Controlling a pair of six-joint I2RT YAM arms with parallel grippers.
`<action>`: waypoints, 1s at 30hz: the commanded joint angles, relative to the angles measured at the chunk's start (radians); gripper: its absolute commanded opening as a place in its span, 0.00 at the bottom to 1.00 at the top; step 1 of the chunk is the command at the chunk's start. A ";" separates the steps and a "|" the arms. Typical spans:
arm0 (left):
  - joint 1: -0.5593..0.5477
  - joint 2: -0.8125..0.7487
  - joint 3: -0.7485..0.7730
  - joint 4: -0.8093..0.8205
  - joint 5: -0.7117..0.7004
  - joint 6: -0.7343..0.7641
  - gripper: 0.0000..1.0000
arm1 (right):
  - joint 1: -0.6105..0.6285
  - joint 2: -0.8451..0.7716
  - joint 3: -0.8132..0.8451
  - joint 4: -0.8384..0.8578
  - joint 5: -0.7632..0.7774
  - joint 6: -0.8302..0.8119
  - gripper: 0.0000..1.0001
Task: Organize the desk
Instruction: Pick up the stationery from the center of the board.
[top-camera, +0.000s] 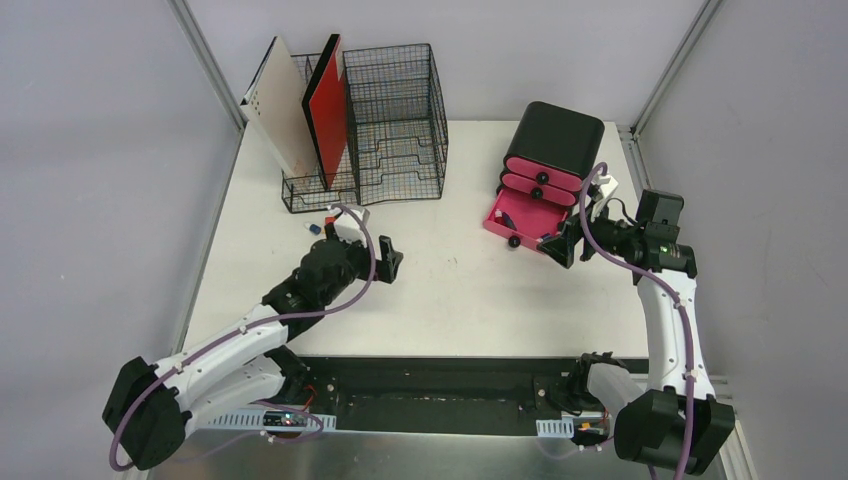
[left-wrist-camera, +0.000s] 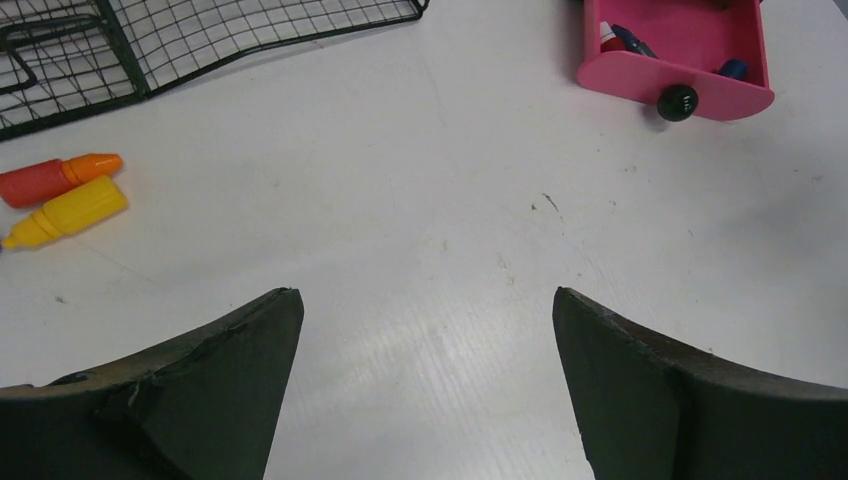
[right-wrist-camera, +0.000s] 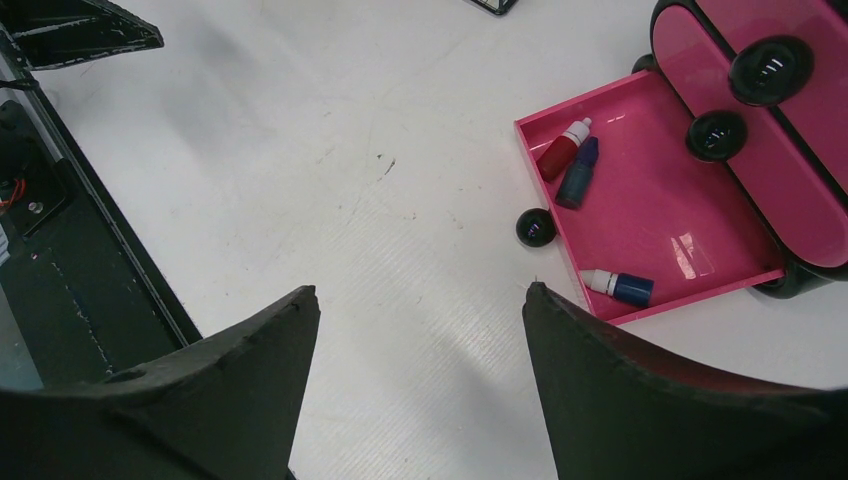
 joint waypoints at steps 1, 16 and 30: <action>0.069 -0.049 0.033 -0.095 0.128 -0.093 0.99 | -0.003 -0.023 0.000 0.034 -0.027 -0.019 0.78; 0.365 -0.054 -0.021 -0.103 0.377 -0.270 0.99 | -0.003 -0.021 -0.001 0.034 -0.031 -0.019 0.78; 0.637 0.048 -0.023 -0.132 0.421 -0.534 0.92 | -0.003 -0.023 -0.004 0.035 -0.032 -0.019 0.79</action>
